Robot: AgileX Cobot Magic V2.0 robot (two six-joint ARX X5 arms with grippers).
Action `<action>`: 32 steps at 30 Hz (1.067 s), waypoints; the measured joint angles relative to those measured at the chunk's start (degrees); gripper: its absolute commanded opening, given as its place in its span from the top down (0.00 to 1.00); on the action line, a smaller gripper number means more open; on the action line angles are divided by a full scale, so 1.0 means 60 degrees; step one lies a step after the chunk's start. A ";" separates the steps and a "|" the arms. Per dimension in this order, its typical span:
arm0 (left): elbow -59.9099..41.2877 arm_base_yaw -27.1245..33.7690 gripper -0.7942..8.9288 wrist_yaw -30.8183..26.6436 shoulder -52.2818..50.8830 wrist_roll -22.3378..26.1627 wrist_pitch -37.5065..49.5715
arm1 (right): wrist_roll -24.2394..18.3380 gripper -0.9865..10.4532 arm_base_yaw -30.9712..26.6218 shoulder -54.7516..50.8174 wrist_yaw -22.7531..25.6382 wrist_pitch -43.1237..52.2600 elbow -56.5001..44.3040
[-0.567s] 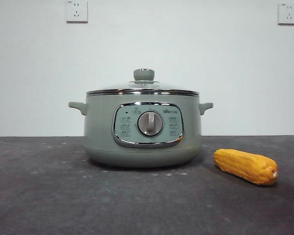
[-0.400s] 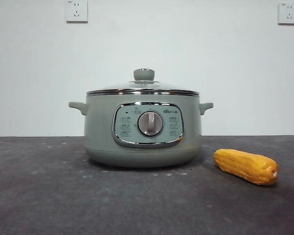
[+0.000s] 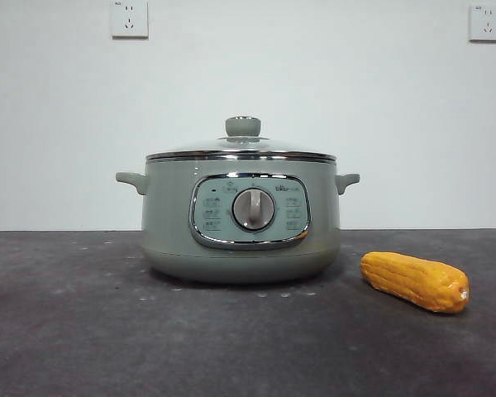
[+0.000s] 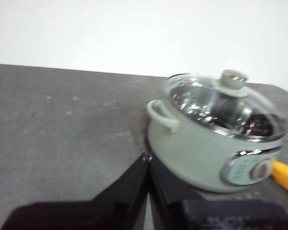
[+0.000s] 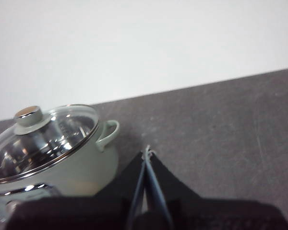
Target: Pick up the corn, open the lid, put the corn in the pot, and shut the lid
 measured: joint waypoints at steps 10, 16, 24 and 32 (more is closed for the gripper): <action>0.3002 0.0000 0.92 0.0780 0.1854 0.0608 -0.2255 | -0.1337 0.92 0.0000 0.2568 -0.1038 -0.3628 0.3701; 0.4353 -0.0029 0.92 0.0787 0.2568 0.1217 -0.3559 | -0.2040 0.92 0.0000 0.3555 -0.1468 -0.5202 0.5056; 0.4634 -0.0299 0.92 0.0790 0.2809 0.1381 -0.3803 | -0.2368 0.92 0.0000 0.3920 -0.1497 -0.5548 0.5402; 0.4863 -0.0313 0.30 0.0790 0.3049 0.1381 -0.3927 | -0.2404 0.51 0.0000 0.3916 -0.1497 -0.5621 0.5402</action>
